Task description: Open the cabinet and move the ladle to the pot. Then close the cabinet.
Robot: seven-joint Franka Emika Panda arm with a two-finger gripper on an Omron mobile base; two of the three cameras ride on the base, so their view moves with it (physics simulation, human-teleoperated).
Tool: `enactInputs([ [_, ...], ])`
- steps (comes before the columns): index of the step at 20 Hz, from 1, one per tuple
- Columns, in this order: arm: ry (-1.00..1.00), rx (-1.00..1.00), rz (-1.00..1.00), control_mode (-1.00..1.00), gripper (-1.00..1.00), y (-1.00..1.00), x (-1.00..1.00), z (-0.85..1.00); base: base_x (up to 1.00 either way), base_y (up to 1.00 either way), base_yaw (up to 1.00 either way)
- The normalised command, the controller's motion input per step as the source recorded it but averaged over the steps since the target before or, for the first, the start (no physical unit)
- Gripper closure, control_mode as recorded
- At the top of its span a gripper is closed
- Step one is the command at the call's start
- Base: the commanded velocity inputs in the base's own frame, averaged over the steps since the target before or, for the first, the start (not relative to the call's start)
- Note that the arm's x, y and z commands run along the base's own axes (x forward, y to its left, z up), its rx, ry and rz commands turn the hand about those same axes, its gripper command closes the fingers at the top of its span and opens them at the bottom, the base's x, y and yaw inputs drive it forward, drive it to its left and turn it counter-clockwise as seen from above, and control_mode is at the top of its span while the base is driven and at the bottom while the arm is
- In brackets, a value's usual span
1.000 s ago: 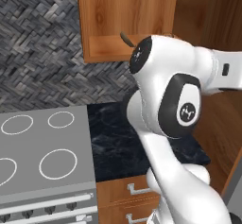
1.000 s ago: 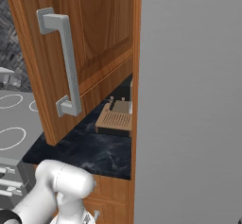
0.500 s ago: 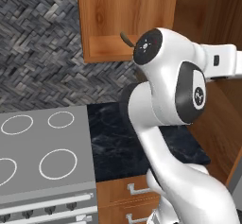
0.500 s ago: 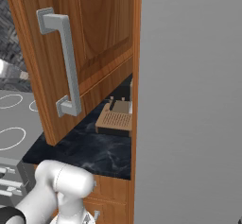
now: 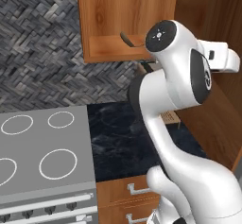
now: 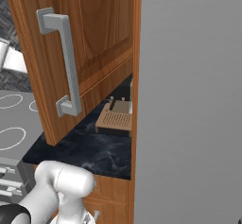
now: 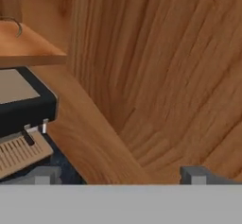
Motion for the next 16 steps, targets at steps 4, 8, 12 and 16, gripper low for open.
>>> enactInputs([
  [4, -0.07, 0.22, -0.01, -1.0, -1.0, 0.0, 0.44, 0.0, 0.0, 0.0, 0.0],
  [8, -0.03, 0.13, 0.0, -1.0, -1.0, 0.0, 0.29, 0.0, 0.0, 0.0, 0.0],
  [12, -0.15, 0.0, 0.05, -1.0, -1.0, 0.0, 0.09, 0.0, 0.0, 0.0, 0.0],
  [16, -0.18, -0.01, 0.12, -1.0, -1.0, 0.0, 0.03, 0.0, 0.0, 0.0, 0.0],
])
